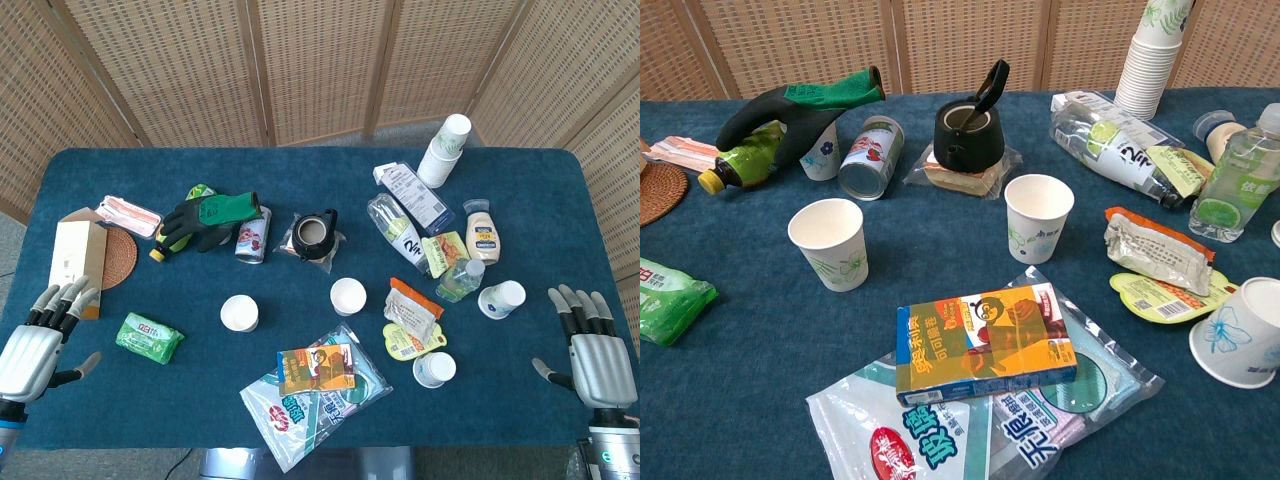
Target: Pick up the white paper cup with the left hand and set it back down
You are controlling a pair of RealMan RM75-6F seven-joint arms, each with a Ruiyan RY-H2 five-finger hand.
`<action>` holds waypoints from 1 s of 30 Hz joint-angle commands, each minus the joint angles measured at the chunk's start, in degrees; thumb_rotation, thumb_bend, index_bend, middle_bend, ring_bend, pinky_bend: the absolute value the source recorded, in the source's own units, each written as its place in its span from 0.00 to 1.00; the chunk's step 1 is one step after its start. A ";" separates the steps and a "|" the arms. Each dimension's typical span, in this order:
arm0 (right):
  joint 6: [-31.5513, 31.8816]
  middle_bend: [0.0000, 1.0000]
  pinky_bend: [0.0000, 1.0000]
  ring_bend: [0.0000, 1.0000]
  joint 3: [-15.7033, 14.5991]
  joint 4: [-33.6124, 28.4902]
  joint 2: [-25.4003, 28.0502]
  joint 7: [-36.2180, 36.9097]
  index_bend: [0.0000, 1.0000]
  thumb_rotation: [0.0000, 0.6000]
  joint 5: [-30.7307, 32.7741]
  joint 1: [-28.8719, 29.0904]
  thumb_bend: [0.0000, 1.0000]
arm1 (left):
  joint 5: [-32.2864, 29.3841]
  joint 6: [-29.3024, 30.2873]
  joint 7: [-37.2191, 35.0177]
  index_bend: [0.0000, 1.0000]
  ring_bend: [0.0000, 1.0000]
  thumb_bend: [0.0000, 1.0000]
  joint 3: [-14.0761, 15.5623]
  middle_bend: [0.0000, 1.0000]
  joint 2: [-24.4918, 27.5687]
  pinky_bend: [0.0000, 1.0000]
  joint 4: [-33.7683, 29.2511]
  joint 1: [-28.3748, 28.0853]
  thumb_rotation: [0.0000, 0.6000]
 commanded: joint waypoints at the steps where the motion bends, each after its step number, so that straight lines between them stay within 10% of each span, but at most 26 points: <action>1: 0.09 0.00 0.00 0.00 -0.09 0.09 0.05 0.10 0.00 1.00 -0.12 -0.06 0.08 | 0.11 0.07 0.40 0.00 0.00 0.30 0.06 0.00 -0.14 0.00 -0.02 0.14 1.00; 15: -0.42 0.00 0.00 0.00 -0.35 -0.84 0.41 0.09 0.00 1.00 0.01 0.04 0.08 | 0.95 -6.84 3.79 0.00 0.00 0.30 -0.12 0.00 -1.31 0.00 -1.96 -3.78 1.00; 30: 0.20 0.00 0.00 0.00 -0.58 -1.10 1.75 3.53 0.00 1.00 -0.91 -0.21 0.08 | -10.74 -22.02 27.19 0.00 0.00 0.27 -6.60 0.00 -12.39 0.00 -7.57 -13.97 1.00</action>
